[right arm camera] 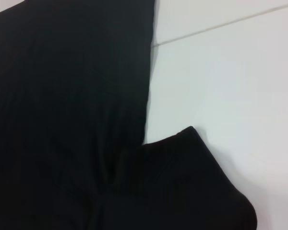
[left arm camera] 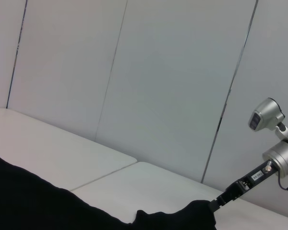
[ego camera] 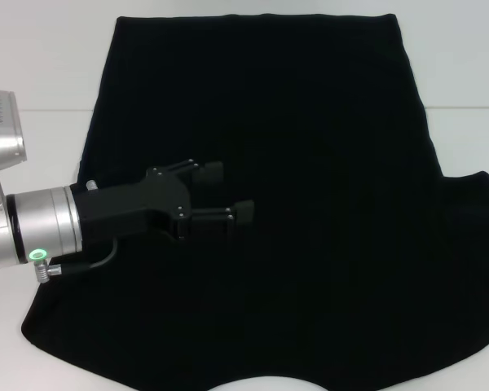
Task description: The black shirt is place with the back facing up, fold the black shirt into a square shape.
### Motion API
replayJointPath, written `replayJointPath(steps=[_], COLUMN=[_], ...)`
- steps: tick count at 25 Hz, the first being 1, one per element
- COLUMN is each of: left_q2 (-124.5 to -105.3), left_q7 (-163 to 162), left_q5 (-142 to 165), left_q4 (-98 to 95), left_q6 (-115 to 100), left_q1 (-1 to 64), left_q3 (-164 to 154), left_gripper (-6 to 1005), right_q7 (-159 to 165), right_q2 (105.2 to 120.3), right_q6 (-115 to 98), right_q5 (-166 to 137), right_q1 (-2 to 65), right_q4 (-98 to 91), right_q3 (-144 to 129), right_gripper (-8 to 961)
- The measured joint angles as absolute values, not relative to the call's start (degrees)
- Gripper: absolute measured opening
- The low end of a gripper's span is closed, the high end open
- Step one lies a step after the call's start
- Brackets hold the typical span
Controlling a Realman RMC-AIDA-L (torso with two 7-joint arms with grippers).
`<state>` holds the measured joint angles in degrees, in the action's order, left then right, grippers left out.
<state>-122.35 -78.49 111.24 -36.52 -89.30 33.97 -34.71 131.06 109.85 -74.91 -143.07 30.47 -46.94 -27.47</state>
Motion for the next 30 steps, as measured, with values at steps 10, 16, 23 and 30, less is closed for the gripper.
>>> replayJointPath(steps=[10,16,23,30], left_q2=[-122.34,-121.93,-121.64,-121.24], left_q7=[-78.5,-78.5,-78.5,-78.4], left_q5=[111.2,109.4,108.1,108.1], left_q4=[-36.1,-36.1,-36.5,-36.3], left_q6=[-89.3,-89.2,-89.1,-88.8], left_q1=[34.2,34.0,33.3,33.2], left_q3=[-34.7,-34.7,-33.8,-32.3], left_gripper=[949,949,949,949], right_q7=[129.3,128.5,132.0,132.9], right_q2=[110.16,111.50,113.28,113.07], right_q6=[-77.0,-80.5,-78.3,-79.9], right_q5=[-140.7,-139.5,-142.2,-142.8], right_q1=[31.6,37.1,44.1,45.7], right_q4=[-47.4,-46.9,-44.0,-43.1], right_q3=[-28.0,-31.4,-39.6,-44.1], right_gripper=[10,22,38,229])
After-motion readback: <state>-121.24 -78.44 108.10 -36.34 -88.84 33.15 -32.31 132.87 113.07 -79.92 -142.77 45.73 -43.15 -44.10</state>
